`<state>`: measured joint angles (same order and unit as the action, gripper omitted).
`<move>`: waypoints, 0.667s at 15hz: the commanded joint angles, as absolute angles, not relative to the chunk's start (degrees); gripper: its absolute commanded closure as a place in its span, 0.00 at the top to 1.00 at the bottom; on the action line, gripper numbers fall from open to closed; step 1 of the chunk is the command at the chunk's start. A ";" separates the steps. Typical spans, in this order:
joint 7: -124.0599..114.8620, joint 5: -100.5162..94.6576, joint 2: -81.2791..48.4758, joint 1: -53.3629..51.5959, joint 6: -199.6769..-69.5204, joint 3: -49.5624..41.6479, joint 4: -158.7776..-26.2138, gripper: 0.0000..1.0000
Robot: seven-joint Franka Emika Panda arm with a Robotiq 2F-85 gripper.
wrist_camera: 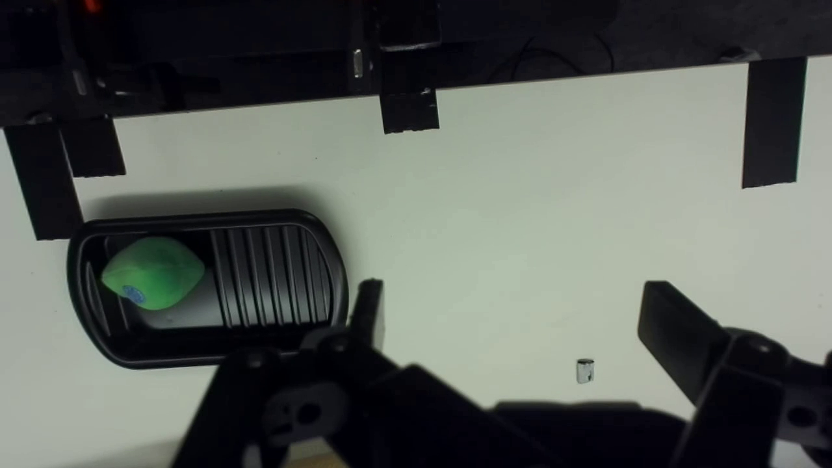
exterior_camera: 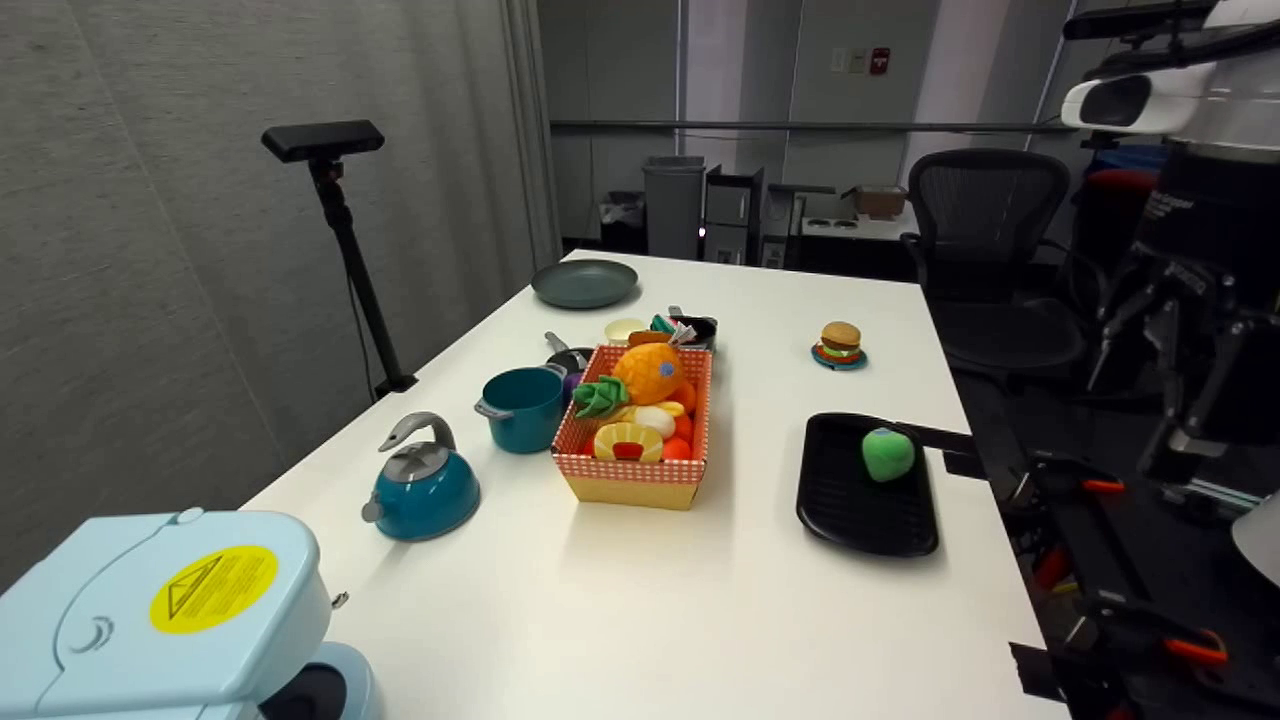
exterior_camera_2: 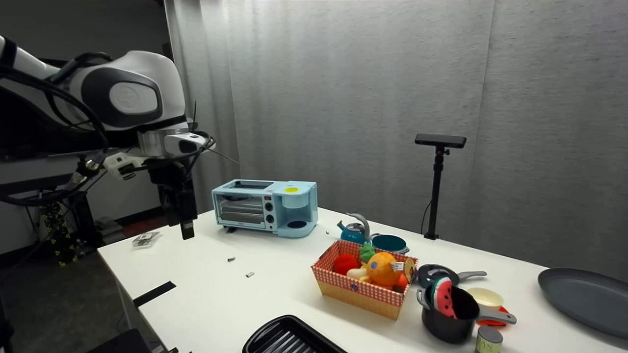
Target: Take the fruit in the basket and put it on the tray
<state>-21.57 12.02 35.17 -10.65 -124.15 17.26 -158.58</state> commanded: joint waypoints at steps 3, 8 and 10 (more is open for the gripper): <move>-20.30 9.37 26.97 -9.12 -129.01 15.98 -156.12 1.00; -19.35 7.41 19.35 -8.77 -132.45 15.16 -153.15 1.00; -19.39 6.42 16.44 -8.44 -133.14 14.62 -151.25 1.00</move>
<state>-20.42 8.17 21.74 -9.41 -132.08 15.60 -155.04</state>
